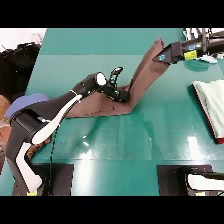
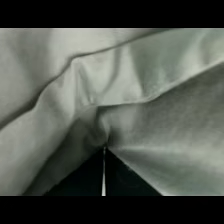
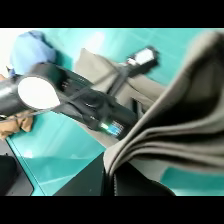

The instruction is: Fold the shirts.

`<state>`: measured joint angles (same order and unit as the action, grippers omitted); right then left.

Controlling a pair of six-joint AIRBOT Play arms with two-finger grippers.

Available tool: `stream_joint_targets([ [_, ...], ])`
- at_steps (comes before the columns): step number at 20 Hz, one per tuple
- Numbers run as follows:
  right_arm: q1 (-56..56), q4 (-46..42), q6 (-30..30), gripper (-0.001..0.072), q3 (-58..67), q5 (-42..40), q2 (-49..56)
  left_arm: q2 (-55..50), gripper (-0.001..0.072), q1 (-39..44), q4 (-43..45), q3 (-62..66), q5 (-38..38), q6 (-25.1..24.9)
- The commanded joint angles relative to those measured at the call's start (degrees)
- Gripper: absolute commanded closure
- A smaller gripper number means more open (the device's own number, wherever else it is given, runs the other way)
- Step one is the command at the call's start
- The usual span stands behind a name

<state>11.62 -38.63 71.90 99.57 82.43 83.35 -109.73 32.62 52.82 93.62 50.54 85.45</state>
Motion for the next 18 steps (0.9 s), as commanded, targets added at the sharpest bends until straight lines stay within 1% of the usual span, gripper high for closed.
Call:
stream_joint_targets([
  [1,3.72,0.13,0.11,0.0698,0.79,-2.62,-0.04,1.73,0.0686,-1.51,1.07,0.17,0.13,0.04],
  [3,6.62,0.13,0.07,0.0698,0.79,-4.33,-0.04,5.6,0.0686,-5.03,2.4,0.17,1.53,0.02],
  [5,10.43,0.33,0.07,0.0698,0.79,-7.56,0.26,11.3,0.0686,-10.08,6.62,0.17,3.41,-0.02],
  [6,12.92,1.77,-0.5,0.0698,0.79,-9.44,0.94,14.73,0.0686,-13.16,9.27,0.17,4.74,-0.13],
  [8,18.95,6.99,-4.11,0.0698,0.79,-14.12,3.87,21.44,0.0685,-19.23,14.34,0.17,7.56,-0.39],
  [10,25.79,11.96,-7.61,0.0697,0.79,-20.52,8.46,27.76,0.0685,-24.96,19.02,0.17,9.68,-0.39],
  [12,32.44,13.64,-11.82,0.0683,0.81,-27.96,13.79,32.68,0.0685,-29.64,21.46,0.17,10.6,-0.39],
  [13,35.08,13.62,-13.2,0.0561,0.81,-31.47,16.15,34.64,0.0685,-31.69,21.75,0.17,10.95,-0.39],
  [15,38.47,13.57,-14.6,0.0278,0.81,-36.06,19.91,36.87,0.0685,-34.4,21.77,0.17,11.56,-0.39],
  [16,38.82,13.57,-14.58,0.0246,0.81,-35.58,21.03,37.46,0.0685,-35.39,21.77,0.17,12.28,-0.39],
  [17,38.21,12.96,-14.53,0.0255,0.79,-33.44,21.22,37.59,0.0685,-36.02,21.79,0.15,13.33,-0.39],
  [18,36.81,12.41,-13.79,0.0286,0.79,-30.8,20.87,37.59,0.0685,-36.06,22.03,0.11,14.19,-0.42],
])
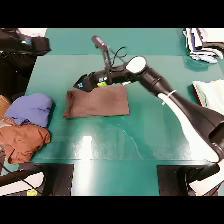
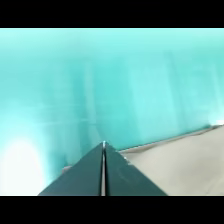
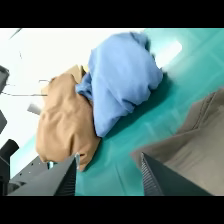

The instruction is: Fold the shirts.

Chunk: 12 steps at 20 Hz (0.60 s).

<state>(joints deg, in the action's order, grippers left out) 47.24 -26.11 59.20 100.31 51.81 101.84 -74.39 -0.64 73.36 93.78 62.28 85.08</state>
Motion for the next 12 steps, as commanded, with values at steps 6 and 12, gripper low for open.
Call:
stream_joint_targets([
  [6,-15.23,-13.77,8.09,0.0286,-12.74,8.83,-6.45,2.25,0.0685,-2.8,1.2,-0.04,4.66,-0.02],
  [12,-30.51,-12.28,11.45,0.0106,-33.97,8.57,-9.97,2.21,0.0685,-2.78,-1.88,-0.04,4.9,-0.02],
])
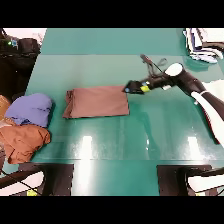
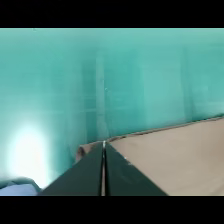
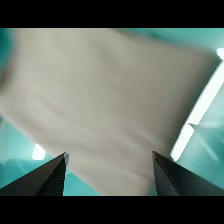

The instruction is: Fold the shirts.

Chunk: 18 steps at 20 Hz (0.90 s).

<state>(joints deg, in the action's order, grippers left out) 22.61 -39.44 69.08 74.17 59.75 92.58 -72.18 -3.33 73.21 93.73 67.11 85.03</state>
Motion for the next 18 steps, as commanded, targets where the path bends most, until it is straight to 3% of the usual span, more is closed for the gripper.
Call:
stream_joint_targets([
  [1,-6.16,2.51,1.46,0.0113,-8.33,0.76,0.83,-0.04,0.0685,0.13,-1.86,0.0,-0.55,0.0],
  [6,-0.26,7.28,1.38,0.013,-0.22,2.08,10.97,-0.09,0.0685,1.95,-2.05,0.0,-1.14,0.0],
  [9,4.44,11.19,1.38,0.0189,7.28,1.46,16.24,-0.09,0.0685,3.82,-2.03,0.0,-1.14,0.02],
  [12,7.72,10.8,1.36,0.0486,13.4,1.16,19.1,-0.09,0.0685,6.12,-2.03,0.0,-1.53,0.02],
  [13,8.11,10.8,1.36,0.0621,14.8,0.74,19.32,-0.09,0.0685,6.88,-2.03,0.0,-1.53,0.04],
  [14,8.09,10.8,1.38,0.0697,15.87,0.15,19.23,-0.09,0.0685,7.61,-2.05,0.0,-1.53,0.04],
  [18,2.4,8.63,1.68,0.0697,18.25,0.28,15.23,-0.09,0.0685,10.84,-2.05,0.0,-1.49,0.09],
])
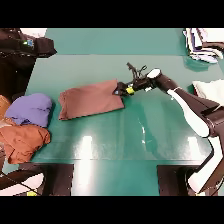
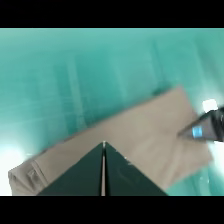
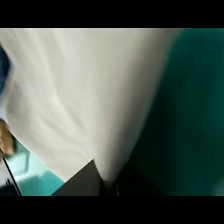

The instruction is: Fold the shirts.

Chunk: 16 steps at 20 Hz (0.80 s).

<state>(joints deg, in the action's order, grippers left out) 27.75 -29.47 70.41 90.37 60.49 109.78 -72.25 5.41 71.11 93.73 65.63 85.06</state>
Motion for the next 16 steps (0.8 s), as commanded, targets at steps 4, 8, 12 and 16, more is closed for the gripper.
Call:
stream_joint_targets([
  [4,-17.27,-11.91,6.51,0.0697,1.95,1.16,-11.65,0.0,0.0686,4.61,-0.15,0.0,-0.13,0.31],
  [8,-34.88,-20.0,8.31,0.0697,1.95,3.91,-19.89,0.0,0.0685,7.63,-0.17,0.0,-1.51,0.46],
  [12,-51.91,-20.68,8.66,0.0697,1.95,5.6,-23.69,-0.02,0.0686,10.86,-0.17,0.0,-5.2,0.52],
  [16,-61.66,-20.52,8.61,0.0697,1.97,7.17,-23.45,0.0,0.0686,13.46,-0.17,0.0,-7.76,2.14],
])
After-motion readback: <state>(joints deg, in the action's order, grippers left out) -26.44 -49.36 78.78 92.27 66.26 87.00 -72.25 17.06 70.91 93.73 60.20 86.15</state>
